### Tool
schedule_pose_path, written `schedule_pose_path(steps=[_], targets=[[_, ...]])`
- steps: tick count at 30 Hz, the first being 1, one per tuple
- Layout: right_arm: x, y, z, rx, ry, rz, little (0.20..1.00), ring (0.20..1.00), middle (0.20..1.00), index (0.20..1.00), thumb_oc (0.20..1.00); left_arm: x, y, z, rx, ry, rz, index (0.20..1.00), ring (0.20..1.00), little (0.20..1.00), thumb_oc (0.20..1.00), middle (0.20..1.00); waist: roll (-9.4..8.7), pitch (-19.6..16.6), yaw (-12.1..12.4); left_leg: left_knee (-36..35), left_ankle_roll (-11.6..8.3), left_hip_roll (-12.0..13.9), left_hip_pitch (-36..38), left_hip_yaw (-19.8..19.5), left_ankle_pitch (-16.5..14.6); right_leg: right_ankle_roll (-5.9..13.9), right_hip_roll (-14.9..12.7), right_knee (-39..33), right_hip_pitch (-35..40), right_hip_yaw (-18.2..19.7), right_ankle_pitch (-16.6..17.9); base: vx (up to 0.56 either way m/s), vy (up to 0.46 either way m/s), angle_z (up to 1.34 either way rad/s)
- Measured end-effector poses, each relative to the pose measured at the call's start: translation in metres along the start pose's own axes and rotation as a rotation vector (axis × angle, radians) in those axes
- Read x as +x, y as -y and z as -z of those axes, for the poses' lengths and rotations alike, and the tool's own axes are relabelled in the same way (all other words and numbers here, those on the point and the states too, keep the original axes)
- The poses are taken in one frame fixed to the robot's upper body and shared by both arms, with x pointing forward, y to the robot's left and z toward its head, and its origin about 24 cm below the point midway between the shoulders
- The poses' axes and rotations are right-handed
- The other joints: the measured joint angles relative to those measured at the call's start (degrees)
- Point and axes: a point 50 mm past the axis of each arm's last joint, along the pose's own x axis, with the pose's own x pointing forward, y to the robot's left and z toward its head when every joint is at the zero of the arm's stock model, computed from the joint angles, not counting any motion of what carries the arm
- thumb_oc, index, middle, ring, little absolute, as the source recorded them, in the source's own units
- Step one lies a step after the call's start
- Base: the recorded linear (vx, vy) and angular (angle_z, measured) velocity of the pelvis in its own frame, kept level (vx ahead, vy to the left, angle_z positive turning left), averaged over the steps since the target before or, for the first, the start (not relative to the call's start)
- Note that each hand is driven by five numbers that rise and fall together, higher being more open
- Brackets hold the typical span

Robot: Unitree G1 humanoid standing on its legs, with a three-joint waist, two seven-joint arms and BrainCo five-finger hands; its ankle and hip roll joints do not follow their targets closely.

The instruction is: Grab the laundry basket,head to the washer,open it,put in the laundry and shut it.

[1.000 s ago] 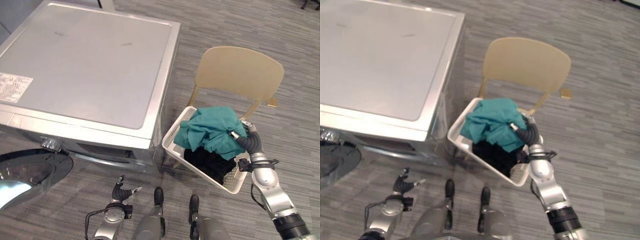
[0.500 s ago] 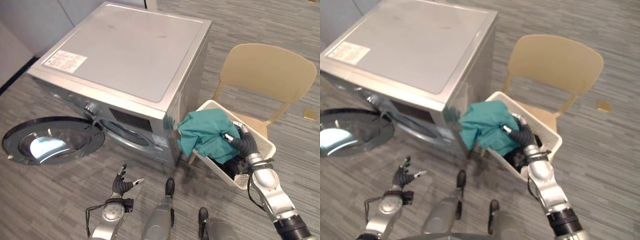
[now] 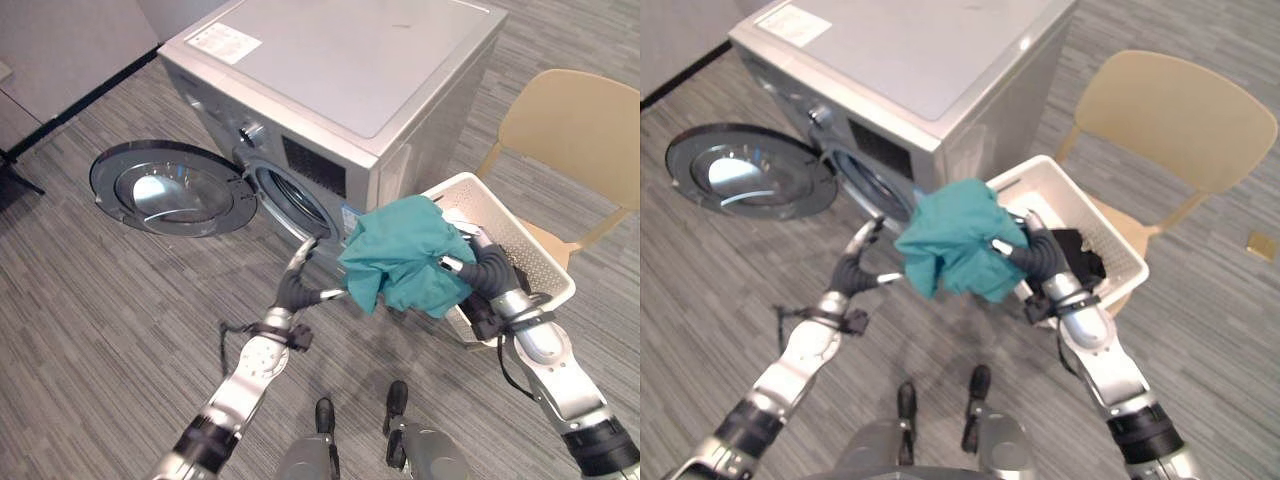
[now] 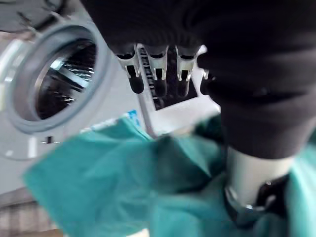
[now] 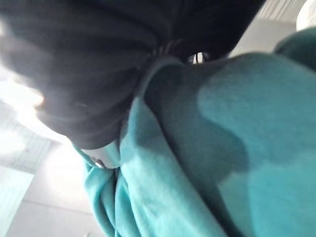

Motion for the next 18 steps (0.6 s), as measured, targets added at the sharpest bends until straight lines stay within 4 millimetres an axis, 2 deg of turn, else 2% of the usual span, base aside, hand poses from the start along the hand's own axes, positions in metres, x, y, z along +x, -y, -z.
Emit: schedule_pose_path(steps=[1, 6, 9, 10, 11, 12, 13, 14, 15, 18], targets=[[0.003, -0.012, 0.0, 0.071, 0.01, -0.025, 0.2, 0.2, 0.2, 0.2, 0.2, 0.004, 0.002, -0.004, 0.009, 0.023, 0.021, 1.0, 1.0, 1.0, 1.0, 1.0, -1.65, -0.6, 0.0, -0.7, 0.73, -1.2, 0.2, 0.7, 0.8, 1.98, -1.0, -0.3, -0.4, 1.6, 1.0, 0.02, 0.101, 0.01], [0.025, -0.043, -0.008, 0.152, 0.056, -0.145, 0.2, 0.2, 0.2, 0.2, 0.2, 0.012, 0.003, -0.013, 0.091, 0.073, 0.076, 1.0, 1.0, 1.0, 1.0, 1.0, -1.63, -2.8, -0.2, -2.7, 2.31, -4.0, 1.8, 0.9, 2.3, 3.49, -3.2, -0.9, 0.3, 3.8, 2.5, 0.04, 0.08, 0.01], [0.034, -0.057, -0.004, 0.217, 0.042, -0.159, 0.2, 0.2, 0.2, 0.2, 0.2, 0.011, 0.005, -0.012, 0.091, 0.067, 0.077, 1.0, 1.0, 1.0, 1.0, 1.0, -1.44, -4.4, 0.1, -3.8, 2.22, -4.2, 4.1, 1.2, 2.3, 3.97, -3.3, -2.5, 2.7, 4.2, 2.9, 0.03, 0.046, -0.03], [0.034, -0.06, -0.002, 0.243, 0.034, -0.158, 0.2, 0.2, 0.2, 0.2, 0.2, 0.011, 0.009, -0.012, 0.08, 0.066, 0.078, 0.859, 0.859, 0.859, 0.859, 0.859, -1.44, -5.2, 0.2, -3.9, 2.16, -4.3, 4.2, 1.2, 2.3, 3.94, -3.3, -2.7, 2.8, 4.2, 3.0, 0.02, 0.042, 0.0], [0.035, -0.065, 0.003, 0.288, 0.011, -0.161, 0.2, 0.2, 0.2, 0.2, 0.2, 0.012, 0.011, -0.009, 0.076, 0.051, 0.071, 0.2, 0.2, 0.2, 0.2, 0.2, -1.41, -5.7, 0.5, -4.1, 2.21, -4.3, 5.0, 1.2, 2.3, 4.19, -3.1, -3.5, 3.8, 4.2, 3.2, 0.02, 0.035, -0.03], [0.034, -0.069, 0.007, 0.323, -0.01, -0.158, 0.247, 0.247, 0.247, 0.247, 0.247, 0.012, 0.012, -0.007, 0.07, 0.036, 0.066, 0.2, 0.2, 0.2, 0.2, 0.2, -1.37, -6.2, 0.6, -4.1, 2.19, -4.3, 5.3, 1.2, 2.3, 4.23, -3.0, -3.9, 4.2, 4.3, 3.2, 0.0, 0.0, 0.0], [0.034, -0.07, 0.011, 0.345, -0.029, -0.15, 0.335, 0.335, 0.335, 0.335, 0.335, 0.011, 0.012, -0.004, 0.069, 0.018, 0.059, 0.2, 0.2, 0.2, 0.2, 0.2, -1.34, -6.6, 0.6, -4.1, 2.13, -4.3, 5.7, 1.1, 2.3, 4.28, -2.9, -4.4, 4.8, 4.2, 3.3, 0.0, 0.0, 0.0], [0.033, -0.072, 0.013, 0.364, -0.044, -0.151, 0.871, 0.871, 0.871, 0.871, 0.871, 0.012, 0.014, -0.002, 0.062, 0.008, 0.052, 0.2, 0.2, 0.2, 0.2, 0.2, -1.33, -6.6, 0.7, -4.1, 2.12, -4.2, 6.1, 1.1, 2.3, 4.24, -2.8, -4.8, 5.4, 4.3, 3.4, 0.0, 0.0, 0.0], [0.032, -0.073, 0.016, 0.379, -0.06, -0.149, 1.0, 1.0, 1.0, 1.0, 1.0, 0.011, 0.013, 0.0, 0.067, -0.003, 0.048, 0.2, 0.2, 0.2, 0.2, 0.2, -1.34, -6.6, 0.8, -4.1, 2.11, -4.1, 6.3, 1.1, 2.3, 4.2, -2.6, -5.2, 5.8, 4.3, 3.6, 0.0, 0.0, 0.0], [0.023, -0.075, 0.024, 0.414, -0.107, -0.144, 1.0, 1.0, 1.0, 1.0, 1.0, 0.005, 0.013, 0.007, 0.06, -0.038, 0.035, 0.2, 0.2, 0.2, 0.2, 0.2, -1.32, -6.6, 0.9, -4.1, 2.05, -3.8, 6.9, 1.2, 2.2, 3.87, -2.1, -6.5, 7.0, 4.3, 4.1, 0.01, 0.002, -0.02]])
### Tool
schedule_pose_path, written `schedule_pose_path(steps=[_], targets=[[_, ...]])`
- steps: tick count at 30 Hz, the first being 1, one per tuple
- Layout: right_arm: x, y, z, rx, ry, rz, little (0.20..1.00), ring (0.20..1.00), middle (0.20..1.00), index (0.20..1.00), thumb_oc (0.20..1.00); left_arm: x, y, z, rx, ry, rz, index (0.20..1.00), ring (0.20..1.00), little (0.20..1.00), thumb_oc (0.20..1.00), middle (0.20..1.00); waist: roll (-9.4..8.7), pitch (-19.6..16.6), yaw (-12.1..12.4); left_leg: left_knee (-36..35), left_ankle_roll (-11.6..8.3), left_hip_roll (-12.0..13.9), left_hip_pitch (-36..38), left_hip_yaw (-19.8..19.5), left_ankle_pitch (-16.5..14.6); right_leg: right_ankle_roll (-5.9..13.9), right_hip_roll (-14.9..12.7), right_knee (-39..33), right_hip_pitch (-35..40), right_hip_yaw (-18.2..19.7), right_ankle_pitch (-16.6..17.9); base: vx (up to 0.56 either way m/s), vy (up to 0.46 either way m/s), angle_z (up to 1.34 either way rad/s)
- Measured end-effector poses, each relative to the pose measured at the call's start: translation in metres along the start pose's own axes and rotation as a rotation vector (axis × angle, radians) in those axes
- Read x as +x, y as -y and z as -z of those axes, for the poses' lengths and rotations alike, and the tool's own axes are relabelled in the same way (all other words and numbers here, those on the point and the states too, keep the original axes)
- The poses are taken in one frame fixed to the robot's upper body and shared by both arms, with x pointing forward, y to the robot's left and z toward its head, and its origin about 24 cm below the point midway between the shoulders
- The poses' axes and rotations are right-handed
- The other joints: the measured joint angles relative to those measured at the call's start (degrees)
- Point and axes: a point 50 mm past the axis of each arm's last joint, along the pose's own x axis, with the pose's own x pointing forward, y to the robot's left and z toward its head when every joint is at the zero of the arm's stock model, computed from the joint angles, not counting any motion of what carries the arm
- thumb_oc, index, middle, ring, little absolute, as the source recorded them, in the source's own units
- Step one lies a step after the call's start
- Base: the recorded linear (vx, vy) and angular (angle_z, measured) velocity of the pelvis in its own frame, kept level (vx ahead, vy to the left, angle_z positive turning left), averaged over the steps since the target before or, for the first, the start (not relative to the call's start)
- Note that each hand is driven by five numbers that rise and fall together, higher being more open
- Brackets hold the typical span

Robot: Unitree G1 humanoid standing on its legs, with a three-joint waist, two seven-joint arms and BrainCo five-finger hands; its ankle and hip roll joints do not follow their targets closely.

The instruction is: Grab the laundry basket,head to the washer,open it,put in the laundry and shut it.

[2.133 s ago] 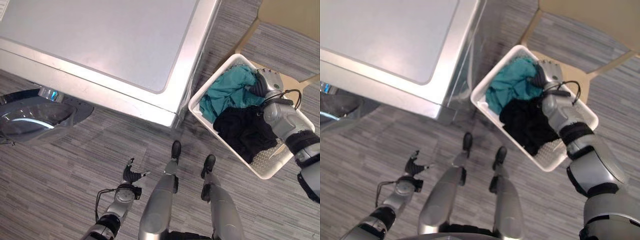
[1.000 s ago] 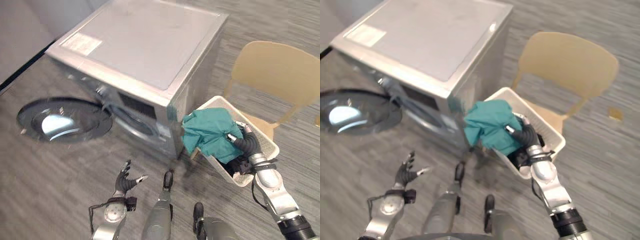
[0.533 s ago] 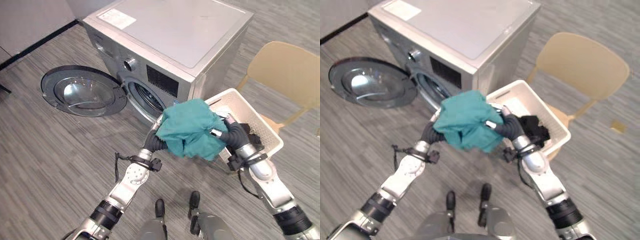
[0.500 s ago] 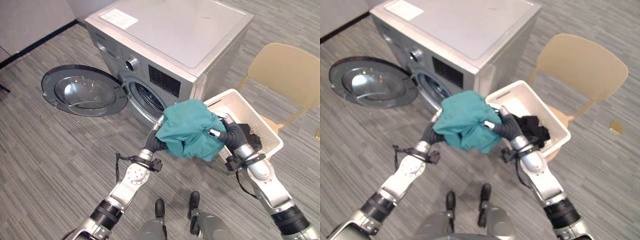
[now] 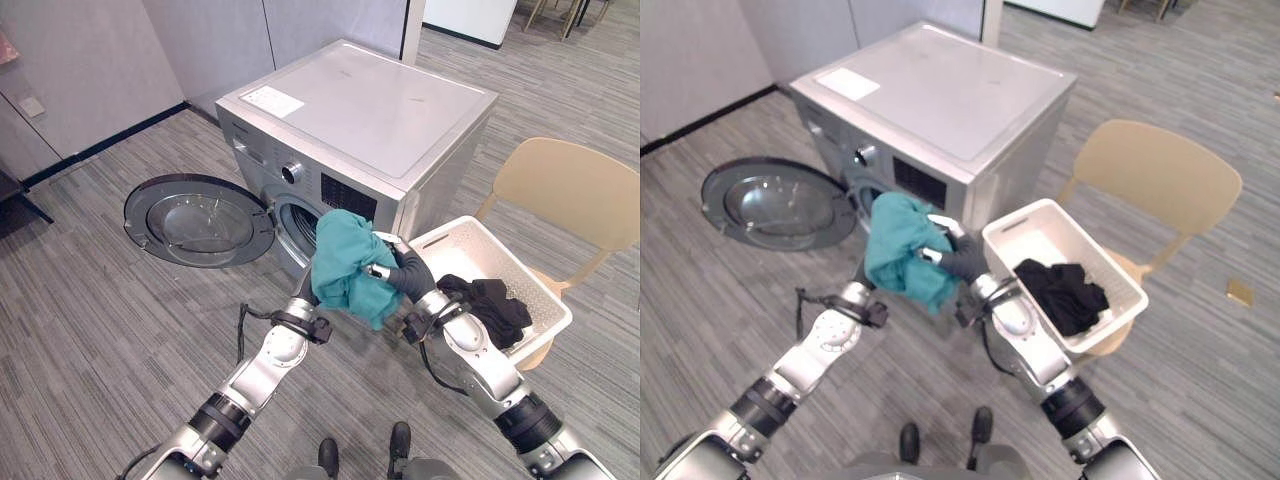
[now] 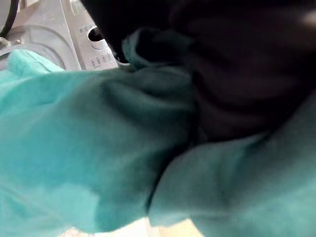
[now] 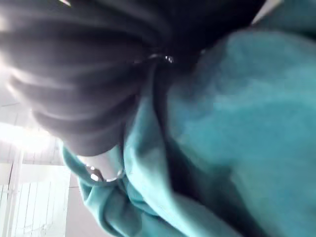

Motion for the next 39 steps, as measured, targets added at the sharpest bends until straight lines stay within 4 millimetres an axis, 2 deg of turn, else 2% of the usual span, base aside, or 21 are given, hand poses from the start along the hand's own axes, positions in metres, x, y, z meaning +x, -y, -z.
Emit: schedule_pose_path(steps=[3, 6, 9, 11, 14, 16, 17, 18, 20, 21, 22, 24, 26, 29, 31, 32, 34, 35, 37, 38, 39], targets=[[-0.009, 0.001, 0.009, 0.004, -0.051, -0.003, 1.0, 1.0, 1.0, 1.0, 1.0, -0.01, 0.002, 0.009, -0.024, -0.047, -0.02, 0.2, 0.2, 0.2, 0.2, 0.2, 0.43, -0.8, -0.1, 0.0, -0.18, 0.3, 0.1, 0.1, -0.1, 0.01, 0.3, 0.0, 0.1, 0.1, 0.0, 0.04, -0.002, -0.04], [-0.036, 0.016, 0.022, -0.047, -0.146, 0.043, 1.0, 1.0, 1.0, 1.0, 1.0, -0.033, -0.004, 0.031, -0.074, -0.157, -0.093, 0.2, 0.2, 0.2, 0.2, 0.2, 0.8, -2.3, 0.0, -0.2, -0.53, 0.8, 0.7, 0.4, -0.5, 0.29, 0.7, 0.0, 0.6, 0.4, -0.2, 0.04, -0.009, -0.07], [-0.049, 0.037, 0.017, -0.161, -0.163, 0.107, 1.0, 1.0, 1.0, 1.0, 1.0, -0.05, -0.011, 0.044, -0.083, -0.231, -0.138, 0.2, 0.2, 0.2, 0.2, 0.2, 1.06, -2.6, 0.1, -0.4, -0.93, 1.0, 0.9, 1.0, -0.9, 0.29, 0.9, 0.0, 0.7, 1.0, -0.2, 0.02, -0.025, -0.1], [-0.067, 0.05, 0.006, -0.306, -0.162, 0.16, 1.0, 1.0, 1.0, 1.0, 1.0, -0.066, -0.015, 0.055, -0.094, -0.288, -0.168, 0.2, 0.2, 0.2, 0.2, 0.2, 1.05, -2.9, 0.0, -0.4, -0.97, 1.1, 0.9, 1.1, -1.0, 0.29, 1.0, 0.0, 0.7, 1.2, -0.2, 0.0, -0.057, -0.05], [-0.084, 0.066, 0.002, -0.432, -0.196, 0.231, 1.0, 1.0, 1.0, 1.0, 1.0, -0.08, -0.02, 0.062, -0.126, -0.335, -0.208, 0.2, 0.2, 0.2, 0.2, 0.2, 0.94, -3.1, -0.1, -0.4, -0.93, 1.3, 0.9, 1.2, -1.0, 0.29, 1.3, 0.0, 0.5, 1.5, -0.2, 0.0, -0.039, -0.04], [-0.104, 0.074, 0.008, -0.486, -0.262, 0.29, 1.0, 1.0, 1.0, 1.0, 1.0, -0.1, -0.022, 0.074, -0.141, -0.409, -0.237, 0.2, 0.2, 0.2, 0.2, 0.2, 0.98, -3.5, -0.2, -0.4, -0.91, 1.5, 0.9, 1.2, -1.0, 0.29, 1.5, 0.0, 0.5, 1.5, -0.2, 0.0, -0.045, -0.02], [-0.118, 0.078, 0.016, -0.512, -0.323, 0.306, 1.0, 1.0, 1.0, 1.0, 1.0, -0.111, -0.022, 0.081, -0.144, -0.453, -0.245, 0.2, 0.2, 0.2, 0.2, 0.2, 0.96, -3.7, -0.2, -0.4, -0.82, 1.6, 0.9, 1.3, -1.0, 0.14, 1.6, 0.0, 0.6, 1.5, -0.4, 0.01, -0.058, -0.02], [-0.141, 0.085, 0.027, -0.543, -0.435, 0.339, 1.0, 1.0, 1.0, 1.0, 1.0, -0.128, -0.023, 0.091, -0.169, -0.525, -0.27, 0.2, 0.2, 0.2, 0.2, 0.2, 0.97, -3.8, -0.2, -0.4, -0.74, 1.6, 0.9, 1.3, -1.0, 0.03, 1.7, -0.1, 0.5, 1.5, -0.4, 0.01, -0.055, -0.02], [-0.166, 0.086, 0.042, -0.549, -0.542, 0.366, 1.0, 1.0, 1.0, 1.0, 1.0, -0.153, -0.02, 0.105, -0.193, -0.629, -0.283, 0.2, 0.2, 0.2, 0.2, 0.2, 1.09, -3.8, -0.5, -0.2, -0.62, 1.8, 1.0, 1.3, -0.9, 0.03, 1.8, -0.1, 0.4, 1.6, -0.4, 0.01, -0.058, -0.02], [-0.179, 0.09, 0.05, -0.544, -0.599, 0.406, 1.0, 1.0, 1.0, 1.0, 1.0, -0.17, -0.019, 0.115, -0.214, -0.702, -0.313, 0.2, 0.2, 0.2, 0.2, 0.2, 1.12, -3.9, -0.5, -0.2, -0.67, 1.8, 0.9, 1.3, -1.0, -0.16, 1.8, -0.1, 0.5, 1.6, -0.6, 0.0, -0.057, -0.02], [-0.204, 0.093, 0.065, -0.523, -0.729, 0.449, 1.0, 1.0, 1.0, 1.0, 1.0, -0.194, -0.013, 0.126, -0.257, -0.811, -0.339, 0.2, 0.2, 0.2, 0.2, 0.2, 1.33, -3.8, -0.7, -0.4, -0.63, 1.8, 0.8, 1.3, -1.1, -0.22, 1.8, 0.0, 0.4, 1.6, -0.6, -0.01, -0.062, -0.01], [-0.224, 0.094, 0.075, -0.503, -0.819, 0.478, 1.0, 1.0, 1.0, 1.0, 1.0, -0.221, -0.004, 0.133, -0.318, -0.919, -0.364, 0.2, 0.2, 0.2, 0.2, 0.2, 1.54, -3.8, -1.0, -0.3, -0.59, 1.8, 0.0, 1.3, -1.0, -0.22, 1.8, 0.0, -0.2, 1.6, -0.6, -0.02, -0.052, 0.01], [-0.235, 0.095, 0.085, -0.478, -0.885, 0.506, 1.0, 1.0, 1.0, 1.0, 1.0, -0.235, 0.003, 0.14, -0.351, -0.993, -0.369, 0.2, 0.2, 0.2, 0.2, 0.2, 1.63, -3.8, -0.9, -0.1, -0.59, 1.8, -0.2, 1.2, -0.9, -0.21, 1.8, 0.0, -0.4, 1.5, -0.6, -0.07, -0.035, 0.03], [-0.237, 0.096, 0.094, -0.465, -0.915, 0.517, 1.0, 1.0, 1.0, 1.0, 1.0, -0.242, 0.011, 0.145, -0.37, -1.044, -0.357, 0.2, 0.2, 0.2, 0.2, 0.2, 2.11, -3.5, 0.0, 0.3, -0.62, 1.9, -1.4, 0.8, -0.8, -0.19, 1.8, 0.1, -1.1, 1.2, -0.6, -0.12, -0.026, 0.08], [-0.233, 0.1, 0.098, -0.472, -0.925, 0.528, 1.0, 1.0, 1.0, 1.0, 1.0, -0.237, 0.011, 0.149, -0.375, -1.05, -0.355, 0.2, 0.2, 0.2, 0.2, 0.2, 2.25, -3.1, 0.2, 1.7, -0.65, 1.8, -3.9, -0.3, -1.3, -0.16, 1.6, 0.3, -2.4, 0.3, -0.6, -0.12, -0.013, 0.35], [-0.225, 0.103, 0.098, -0.49, -0.908, 0.528, 1.0, 1.0, 1.0, 1.0, 1.0, -0.226, 0.01, 0.149, -0.38, -1.026, -0.356, 0.2, 0.2, 0.2, 0.2, 0.2, 2.4, -1.6, 0.9, 2.7, -1.23, 1.8, -5.8, -1.3, -0.5, 0.1, 1.6, 0.4, -3.1, -1.0, -0.4, -0.14, -0.003, 0.48], [-0.219, 0.106, 0.096, -0.507, -0.887, 0.536, 1.0, 1.0, 1.0, 1.0, 1.0, -0.206, 0.009, 0.147, -0.411, -0.967, -0.368, 0.2, 0.2, 0.2, 0.2, 0.2, 2.47, 0.3, 1.3, 4.9, -1.63, 1.8, -8.2, -2.3, -1.1, -0.36, 1.2, 0.8, -4.1, -2.6, -0.7, -0.12, 0.019, 0.6], [-0.21, 0.109, 0.095, -0.521, -0.862, 0.534, 1.0, 1.0, 1.0, 1.0, 1.0, -0.195, 0.009, 0.147, -0.41, -0.941, -0.35, 0.2, 0.2, 0.2, 0.2, 0.2, 2.44, 1.7, 1.8, 5.1, -1.69, 2.4, -9.6, -1.2, -1.9, 0.02, 0.7, 0.7, -4.1, -5.3, -0.2, -0.07, 0.044, 1.02], [-0.207, 0.108, 0.095, -0.52, -0.855, 0.536, 1.0, 1.0, 1.0, 1.0, 1.0, -0.176, 0.008, 0.144, -0.405, -0.89, -0.329, 0.2, 0.2, 0.2, 0.2, 0.2, 0.96, 3.1, 1.5, 5.9, -1.91, 3.2, -10.9, 4.6, -3.4, -0.86, -1.2, 0.1, -4.6, -9.5, -0.7, 0.03, 0.079, 1.22], [-0.199, 0.107, 0.095, -0.528, -0.834, 0.53, 1.0, 1.0, 1.0, 1.0, 1.0, -0.17, 0.006, 0.142, -0.404, -0.868, -0.328, 0.2, 0.2, 0.2, 0.2, 0.2, -0.35, 4.1, 1.3, 8.8, -1.22, 4.4, -11.3, 12.5, -4.5, -1.57, -3.2, -0.3, -4.2, -12.4, -0.4, 0.04, 0.079, 1.14], [-0.195, 0.106, 0.095, -0.535, -0.824, 0.519, 1.0, 1.0, 1.0, 1.0, 1.0, -0.166, 0.005, 0.142, -0.404, -0.859, -0.328, 0.2, 0.2, 0.2, 0.2, 0.2, -0.98, 4.5, 0.7, 10.4, -1.32, 5.5, -11.3, 17.5, -4.7, -1.56, -4.2, -0.3, -3.6, -13.9, -0.5, -0.03, 0.094, 1.17]])
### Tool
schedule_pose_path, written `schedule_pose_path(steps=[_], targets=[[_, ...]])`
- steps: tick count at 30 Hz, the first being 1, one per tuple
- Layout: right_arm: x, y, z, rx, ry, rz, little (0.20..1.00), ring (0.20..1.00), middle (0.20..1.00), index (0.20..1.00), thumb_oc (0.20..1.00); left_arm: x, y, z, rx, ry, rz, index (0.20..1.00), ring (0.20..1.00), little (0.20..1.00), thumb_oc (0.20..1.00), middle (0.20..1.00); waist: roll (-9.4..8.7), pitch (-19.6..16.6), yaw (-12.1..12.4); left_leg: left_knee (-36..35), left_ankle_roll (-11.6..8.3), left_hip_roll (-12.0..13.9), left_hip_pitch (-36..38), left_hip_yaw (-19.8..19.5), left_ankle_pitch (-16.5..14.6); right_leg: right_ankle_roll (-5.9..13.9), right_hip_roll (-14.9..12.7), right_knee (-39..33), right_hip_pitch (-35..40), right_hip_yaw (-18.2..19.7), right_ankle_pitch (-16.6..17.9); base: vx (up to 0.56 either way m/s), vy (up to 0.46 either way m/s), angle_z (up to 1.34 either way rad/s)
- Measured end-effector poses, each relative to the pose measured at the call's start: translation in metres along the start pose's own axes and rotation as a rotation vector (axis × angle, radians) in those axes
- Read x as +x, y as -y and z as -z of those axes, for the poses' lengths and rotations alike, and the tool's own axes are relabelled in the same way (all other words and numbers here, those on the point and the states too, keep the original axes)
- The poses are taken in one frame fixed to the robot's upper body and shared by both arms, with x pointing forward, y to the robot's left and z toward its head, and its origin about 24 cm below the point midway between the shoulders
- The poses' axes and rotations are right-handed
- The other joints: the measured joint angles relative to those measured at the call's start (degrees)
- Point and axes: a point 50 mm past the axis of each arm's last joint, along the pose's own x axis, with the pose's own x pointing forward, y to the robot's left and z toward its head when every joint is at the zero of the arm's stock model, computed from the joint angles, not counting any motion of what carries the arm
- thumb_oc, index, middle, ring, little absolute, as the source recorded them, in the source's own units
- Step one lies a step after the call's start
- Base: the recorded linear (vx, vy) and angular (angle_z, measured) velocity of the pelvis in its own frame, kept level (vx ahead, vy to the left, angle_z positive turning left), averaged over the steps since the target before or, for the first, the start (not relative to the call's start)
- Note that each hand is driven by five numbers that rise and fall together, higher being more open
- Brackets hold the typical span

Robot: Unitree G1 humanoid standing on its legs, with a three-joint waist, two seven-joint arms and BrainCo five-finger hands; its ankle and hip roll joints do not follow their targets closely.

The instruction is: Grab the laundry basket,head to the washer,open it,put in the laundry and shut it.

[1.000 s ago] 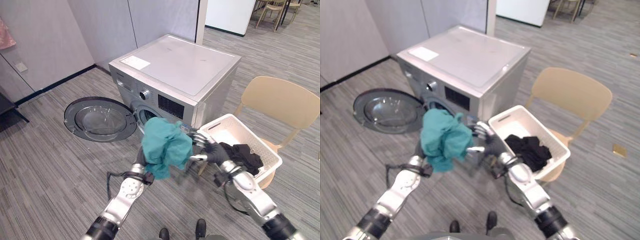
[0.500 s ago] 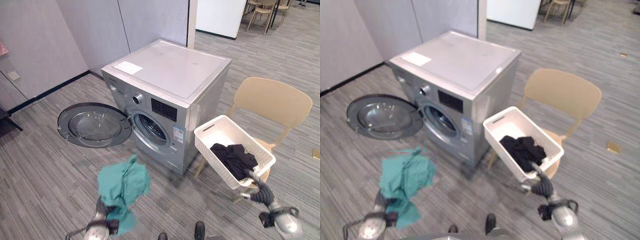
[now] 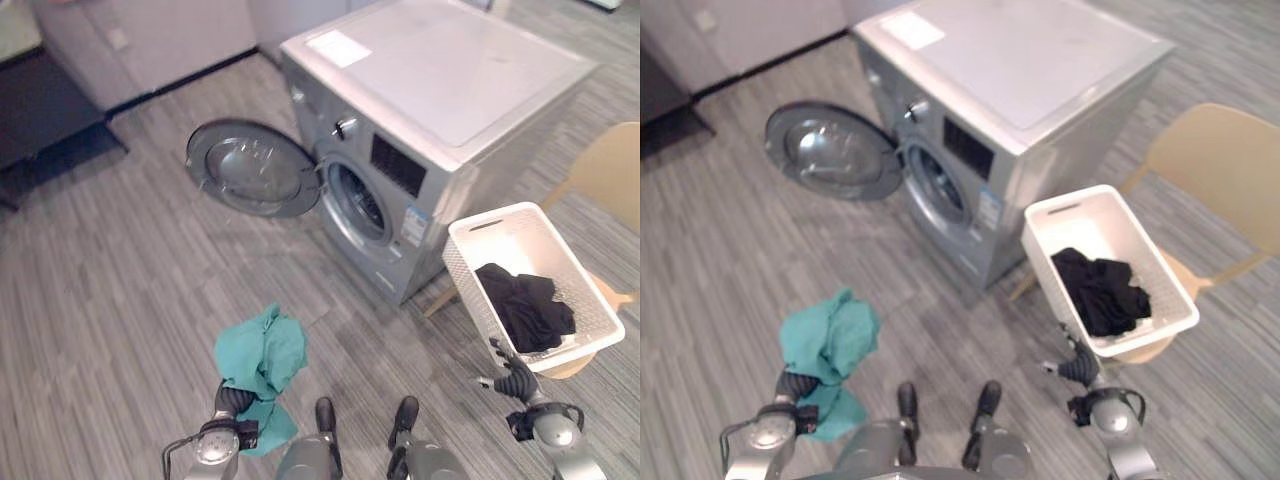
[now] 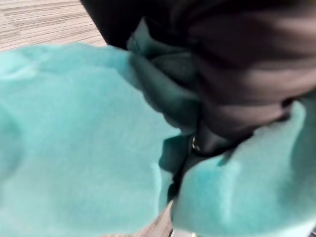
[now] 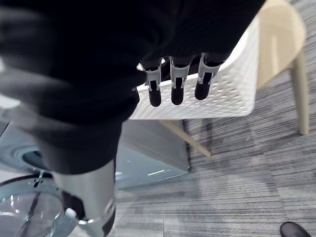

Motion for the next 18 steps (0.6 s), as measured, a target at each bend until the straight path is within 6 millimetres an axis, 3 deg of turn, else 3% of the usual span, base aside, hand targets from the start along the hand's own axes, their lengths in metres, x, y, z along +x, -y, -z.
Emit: schedule_pose_path(steps=[1, 4, 9, 12, 13, 14, 16, 18], targets=[[0.0, -0.001, -0.003, 0.001, 0.014, -0.002, 1.0, 1.0, 1.0, 1.0, 1.0, 0.0, 0.0, 0.0, 0.0, 0.0, 0.001, 0.2, 0.2, 0.2, 0.2, 0.2, 0.12, -0.1, -0.9, 1.3, 0.03, 1.5, 0.6, 3.8, 0.0, -0.01, -0.4, 0.0, 0.5, -2.1, -0.2, 0.04, 0.09, 1.02], [0.004, 0.002, -0.011, 0.005, 0.038, 0.018, 1.0, 1.0, 1.0, 1.0, 1.0, 0.0, 0.001, -0.003, -0.003, 0.012, 0.001, 0.2, 0.2, 0.2, 0.2, 0.2, 1.67, 0.0, -1.4, -1.0, -0.15, 3.6, 2.0, 6.2, 1.1, 1.69, -0.7, 1.7, 0.6, -5.5, -0.7, 0.11, 0.174, 0.68], [0.007, -0.01, -0.014, 0.019, 0.037, -0.006, 1.0, 1.0, 1.0, 1.0, 1.0, 0.002, -0.007, -0.008, 0.026, 0.027, -0.012, 0.2, 0.2, 0.2, 0.2, 0.2, -0.62, -0.5, -0.4, -1.4, 2.9, -1.9, 3.0, 2.3, 0.3, 3.33, -6.2, 7.4, 0.6, -4.6, -1.6, 0.16, 0.203, 0.51], [0.012, -0.018, -0.023, 0.015, 0.063, -0.041, 1.0, 1.0, 1.0, 1.0, 1.0, 0.007, -0.014, -0.017, 0.052, 0.053, -0.023, 0.2, 0.2, 0.2, 0.2, 0.2, -0.8, -0.4, -0.6, -0.8, 4.42, -3.6, 2.7, -0.9, -0.5, 3.77, -9.1, 16.5, -2.2, 1.2, -2.7, 0.2, 0.185, 0.62], [0.015, -0.025, -0.031, 0.011, 0.09, -0.07, 1.0, 1.0, 1.0, 1.0, 1.0, 0.012, -0.018, -0.027, 0.067, 0.08, -0.034, 0.2, 0.2, 0.2, 0.2, 0.2, -0.87, -0.2, -1.0, -2.3, 6.02, -4.1, 4.3, -4.2, -0.9, 5.72, -8.0, 28.9, -8.1, 12.1, -8.3, 0.16, 0.121, 0.79], [0.015, -0.027, -0.032, 0.017, 0.098, -0.074, 1.0, 1.0, 1.0, 1.0, 1.0, 0.013, -0.02, -0.029, 0.071, 0.087, -0.037, 0.2, 0.2, 0.2, 0.2, 0.2, -0.83, -0.2, -1.4, -3.5, 6.86, -4.2, 5.1, -5.6, -0.9, 6.93, -5.3, 28.9, -8.9, 16.8, -10.5, 0.16, 0.083, 0.82], [0.014, -0.029, -0.032, 0.022, 0.099, -0.078, 1.0, 1.0, 1.0, 1.0, 1.0, 0.015, -0.022, -0.033, 0.077, 0.098, -0.042, 0.2, 0.2, 0.2, 0.2, 0.2, -2.16, 0.2, -1.7, -5.0, 6.47, -5.1, 6.4, -5.9, 0.4, 6.59, -2.4, 28.4, -10.8, 19.7, -11.7, 0.22, 0.045, 0.56], [0.016, -0.026, -0.034, 0.022, 0.103, -0.068, 1.0, 1.0, 1.0, 1.0, 1.0, 0.019, -0.017, -0.04, 0.074, 0.119, -0.031, 0.2, 0.2, 0.2, 0.2, 0.2, -2.11, 1.6, -3.0, -5.7, 7.99, -6.7, 7.3, -11.2, -0.7, 6.28, 4.7, 22.9, -17.0, 21.3, -11.5, 0.26, 0.018, 1.01]])
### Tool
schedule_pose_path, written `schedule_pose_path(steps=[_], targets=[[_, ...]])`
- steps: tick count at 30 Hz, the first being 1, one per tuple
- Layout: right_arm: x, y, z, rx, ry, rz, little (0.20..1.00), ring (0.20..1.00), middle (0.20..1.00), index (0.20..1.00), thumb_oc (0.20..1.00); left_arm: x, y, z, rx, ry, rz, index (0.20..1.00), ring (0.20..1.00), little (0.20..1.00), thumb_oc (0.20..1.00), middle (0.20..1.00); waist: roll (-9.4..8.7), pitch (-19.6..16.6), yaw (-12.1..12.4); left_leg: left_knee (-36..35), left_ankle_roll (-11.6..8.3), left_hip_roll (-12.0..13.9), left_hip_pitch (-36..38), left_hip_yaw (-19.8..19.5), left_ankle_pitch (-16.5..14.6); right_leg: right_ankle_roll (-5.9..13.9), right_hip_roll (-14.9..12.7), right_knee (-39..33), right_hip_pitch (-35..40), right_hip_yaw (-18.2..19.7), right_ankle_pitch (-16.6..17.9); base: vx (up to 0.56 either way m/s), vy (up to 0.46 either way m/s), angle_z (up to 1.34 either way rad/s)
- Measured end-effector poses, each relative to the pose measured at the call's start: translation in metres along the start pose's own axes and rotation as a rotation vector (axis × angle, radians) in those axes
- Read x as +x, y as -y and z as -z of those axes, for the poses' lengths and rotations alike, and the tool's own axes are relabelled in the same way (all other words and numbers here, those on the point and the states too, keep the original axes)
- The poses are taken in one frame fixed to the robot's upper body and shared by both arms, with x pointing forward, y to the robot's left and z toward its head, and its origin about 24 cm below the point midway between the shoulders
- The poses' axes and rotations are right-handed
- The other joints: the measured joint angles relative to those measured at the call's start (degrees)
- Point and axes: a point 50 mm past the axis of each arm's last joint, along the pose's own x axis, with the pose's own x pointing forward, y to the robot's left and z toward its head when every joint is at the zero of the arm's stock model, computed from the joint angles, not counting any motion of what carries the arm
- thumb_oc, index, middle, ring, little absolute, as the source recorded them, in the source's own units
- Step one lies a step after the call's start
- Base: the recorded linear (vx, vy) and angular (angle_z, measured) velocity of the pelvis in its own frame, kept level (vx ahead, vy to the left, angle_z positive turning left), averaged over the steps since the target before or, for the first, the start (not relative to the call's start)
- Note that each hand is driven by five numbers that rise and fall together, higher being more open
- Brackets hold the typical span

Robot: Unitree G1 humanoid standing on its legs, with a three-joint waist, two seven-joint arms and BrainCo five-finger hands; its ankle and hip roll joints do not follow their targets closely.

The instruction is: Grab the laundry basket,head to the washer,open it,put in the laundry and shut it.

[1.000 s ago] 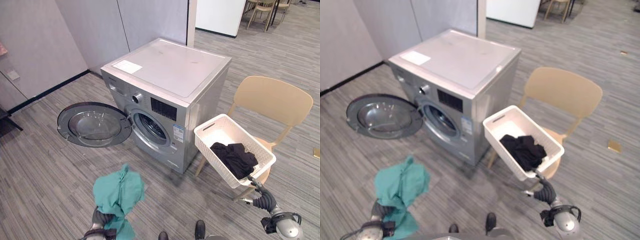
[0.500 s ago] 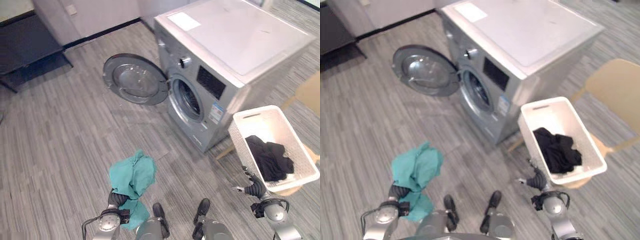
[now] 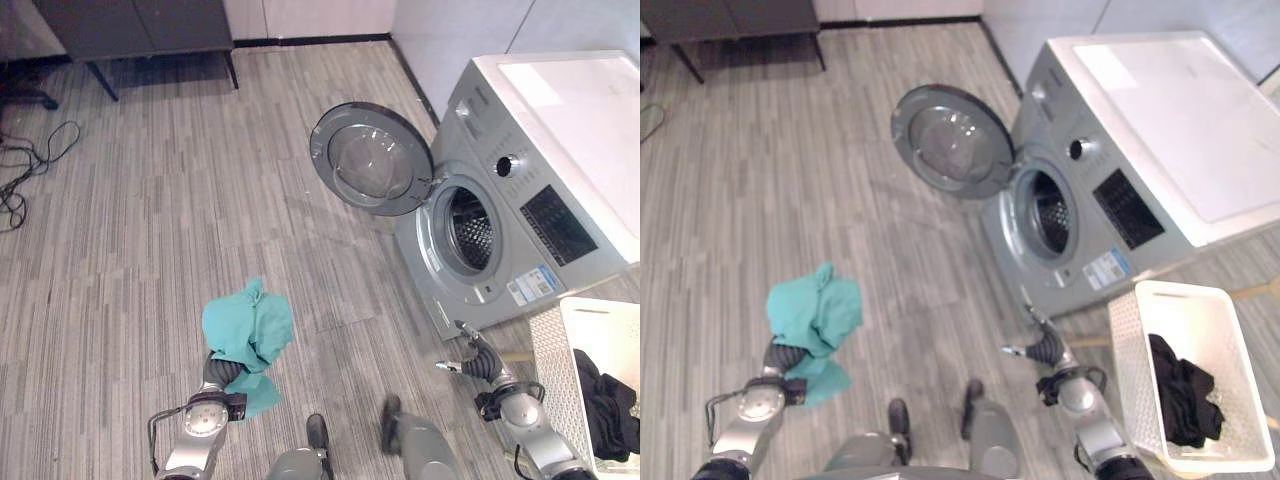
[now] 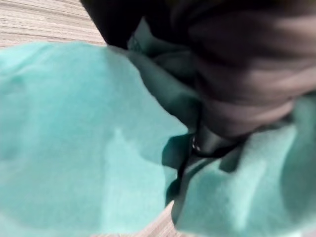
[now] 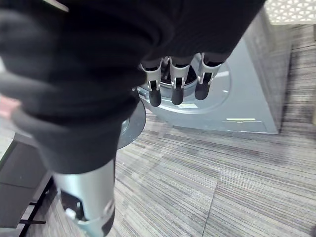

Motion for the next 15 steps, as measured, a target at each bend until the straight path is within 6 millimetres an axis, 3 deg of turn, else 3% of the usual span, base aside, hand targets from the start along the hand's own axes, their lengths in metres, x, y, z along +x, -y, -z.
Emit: schedule_pose_path(steps=[2, 5, 6, 7, 8, 9, 10, 11, 12, 13, 14, 15], targets=[[-0.003, -0.002, 0.005, 0.001, -0.021, -0.007, 1.0, 1.0, 1.0, 1.0, 1.0, 0.0, 0.006, 0.0, -0.001, 0.0, 0.021, 0.2, 0.2, 0.2, 0.2, 0.2, -0.78, 0.1, -0.8, -0.5, -0.84, -1.1, 1.1, -1.3, 0.4, -0.08, 1.0, -3.6, -2.2, -0.9, 1.3, 0.28, -0.016, 0.86], [-0.007, -0.003, 0.01, 0.003, -0.039, -0.01, 1.0, 1.0, 1.0, 1.0, 1.0, -0.004, 0.013, 0.007, 0.002, -0.021, 0.045, 0.2, 0.2, 0.2, 0.2, 0.2, -0.35, 0.6, -1.2, -1.2, -0.77, -2.5, 4.1, -4.8, -1.8, -0.11, 0.8, -8.0, -4.4, -2.6, 3.1, 0.24, -0.069, 0.56], [-0.01, -0.005, 0.014, 0.004, -0.055, -0.018, 1.0, 1.0, 1.0, 1.0, 1.0, -0.006, 0.015, 0.009, 0.004, -0.028, 0.053, 0.2, 0.2, 0.2, 0.2, 0.2, -0.33, 0.6, -0.8, -1.3, -1.85, -2.8, 6.1, -6.4, -3.1, -0.43, -0.7, -10.2, -3.1, -7.1, 3.7, 0.36, -0.171, 0.69], [-0.012, -0.005, 0.018, 0.003, -0.07, -0.018, 1.0, 1.0, 1.0, 1.0, 1.0, -0.008, 0.015, 0.011, 0.004, -0.035, 0.054, 0.2, 0.2, 0.2, 0.2, 0.2, -0.11, 0.5, -0.7, -0.7, -4.06, -2.1, 8.2, -7.7, -5.3, -2.1, -1.4, -11.1, -0.5, -11.4, 9.2, 0.37, -0.192, 0.76], [-0.01, -0.004, 0.017, 0.003, -0.065, -0.016, 1.0, 1.0, 1.0, 1.0, 1.0, -0.01, 0.02, 0.013, -0.011, -0.04, 0.06, 0.2, 0.2, 0.2, 0.2, 0.2, 1.26, 0.8, -0.8, 0.2, -5.63, 0.2, 8.7, -9.4, -6.6, -3.96, -0.2, -9.2, 0.5, -11.9, 10.7, 0.46, -0.238, 0.84], [-0.012, -0.006, 0.024, 0.004, -0.095, -0.021, 1.0, 1.0, 1.0, 1.0, 1.0, -0.01, 0.022, 0.01, -0.013, -0.026, 0.065, 0.2, 0.2, 0.2, 0.2, 0.2, 1.62, 0.8, -1.2, 0.6, -6.31, 1.3, 10.3, -11.2, -6.9, -6.03, 0.2, -6.1, 1.2, -11.6, 9.4, 0.28, -0.148, 1.39], [-0.021, -0.009, 0.037, 0.002, -0.151, -0.039, 1.0, 1.0, 1.0, 1.0, 1.0, -0.008, 0.033, 0.004, -0.004, -0.003, 0.12, 0.2, 0.2, 0.2, 0.2, 0.2, 0.94, 0.0, -1.7, 5.8, -9.41, 1.5, 9.8, -10.8, -5.0, -8.06, 0.4, -7.9, 5.3, -13.2, 8.1, 0.37, -0.181, 1.29], [-0.02, -0.006, 0.036, 0.002, -0.145, -0.034, 1.0, 1.0, 1.0, 1.0, 1.0, -0.014, 0.033, 0.007, -0.004, -0.003, 0.123, 0.2, 0.2, 0.2, 0.2, 0.2, 1.24, -1.2, -1.8, 10.3, -11.17, 3.0, 9.3, -7.1, -3.8, -8.34, 2.1, -11.7, 9.3, -13.7, 7.9, 0.33, -0.15, 0.88], [-0.013, -0.001, 0.029, 0.002, -0.114, -0.019, 1.0, 1.0, 1.0, 1.0, 1.0, -0.014, 0.03, 0.009, 0.008, -0.01, 0.115, 0.2, 0.2, 0.2, 0.2, 0.2, 0.67, -1.1, -1.8, 26.4, -13.14, 4.1, 2.1, -4.7, -2.5, -10.54, 3.5, -14.6, 12.7, -11.0, 8.1, 0.31, -0.118, -0.09], [-0.01, 0.005, 0.029, -0.011, -0.11, -0.008, 1.0, 1.0, 1.0, 1.0, 1.0, -0.014, 0.033, 0.008, 0.007, -0.005, 0.123, 0.2, 0.2, 0.2, 0.2, 0.2, -0.16, -1.7, -0.7, 43.0, -12.68, 5.9, -8.5, -3.0, -1.4, -12.12, 4.2, -16.7, 13.5, -7.2, 8.5, 0.26, -0.009, -0.96], [-0.004, 0.01, 0.023, -0.012, -0.094, 0.009, 1.0, 1.0, 1.0, 1.0, 1.0, -0.014, 0.033, 0.008, 0.014, -0.006, 0.129, 0.2, 0.2, 0.2, 0.2, 0.2, -0.87, -1.8, 1.1, 39.1, -10.2, 5.9, -15.3, -0.8, -5.1, -11.4, 4.9, -18.4, 14.5, -3.4, 9.2, 0.29, 0.026, -1.2], [-0.001, 0.011, 0.019, -0.012, -0.082, 0.01, 1.0, 1.0, 1.0, 1.0, 1.0, -0.015, 0.033, 0.009, 0.018, -0.01, 0.129, 0.2, 0.2, 0.2, 0.2, 0.2, -0.91, -1.8, 0.2, 27.4, -10.34, 4.8, -18.4, -3.5, -5.0, -11.36, 6.2, -20.0, 16.5, -1.6, 9.2, 0.35, 0.093, -1.33]])
